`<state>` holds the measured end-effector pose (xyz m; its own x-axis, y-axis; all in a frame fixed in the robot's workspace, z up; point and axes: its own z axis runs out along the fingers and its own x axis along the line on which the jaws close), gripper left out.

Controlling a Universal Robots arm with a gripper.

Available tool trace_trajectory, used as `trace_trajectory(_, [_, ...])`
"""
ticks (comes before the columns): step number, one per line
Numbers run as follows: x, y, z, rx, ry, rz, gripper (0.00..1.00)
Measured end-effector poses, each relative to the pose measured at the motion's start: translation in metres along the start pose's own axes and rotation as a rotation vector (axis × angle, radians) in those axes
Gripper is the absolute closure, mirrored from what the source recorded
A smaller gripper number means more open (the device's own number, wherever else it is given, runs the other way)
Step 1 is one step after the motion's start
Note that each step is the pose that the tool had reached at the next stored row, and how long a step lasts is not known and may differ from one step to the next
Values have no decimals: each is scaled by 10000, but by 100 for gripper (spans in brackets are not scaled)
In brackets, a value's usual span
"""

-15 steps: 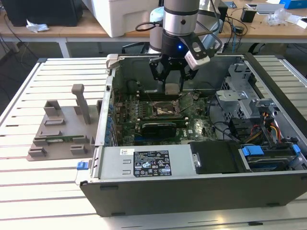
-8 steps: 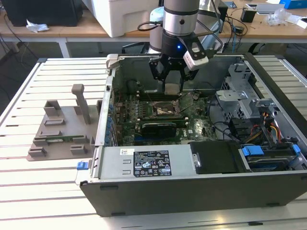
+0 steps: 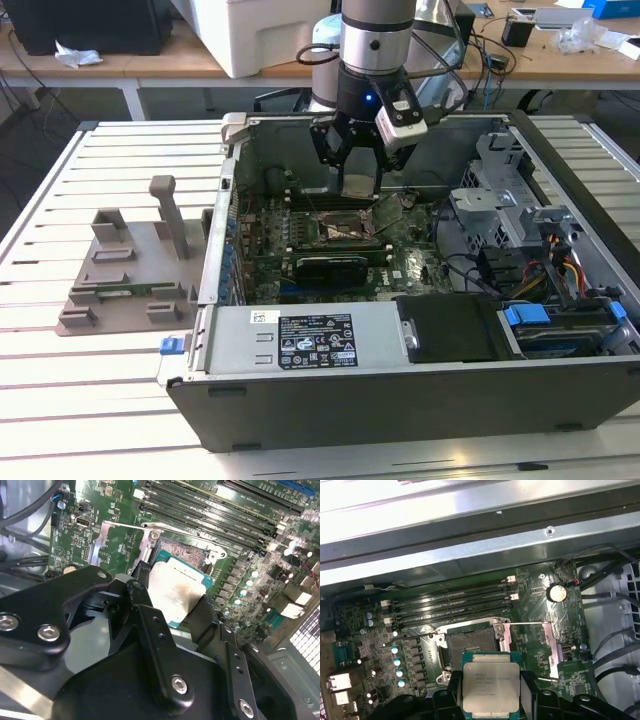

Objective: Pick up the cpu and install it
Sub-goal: 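Place the cpu into insertion slot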

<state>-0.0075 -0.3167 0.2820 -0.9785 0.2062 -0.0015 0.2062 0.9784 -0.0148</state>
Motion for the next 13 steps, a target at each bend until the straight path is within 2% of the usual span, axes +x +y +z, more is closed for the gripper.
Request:
trace_trajectory(3, [0, 0, -1, 41, -3, 317, 45])
trace_trajectory(13, [0, 0, 0, 90, 0, 1135, 45])
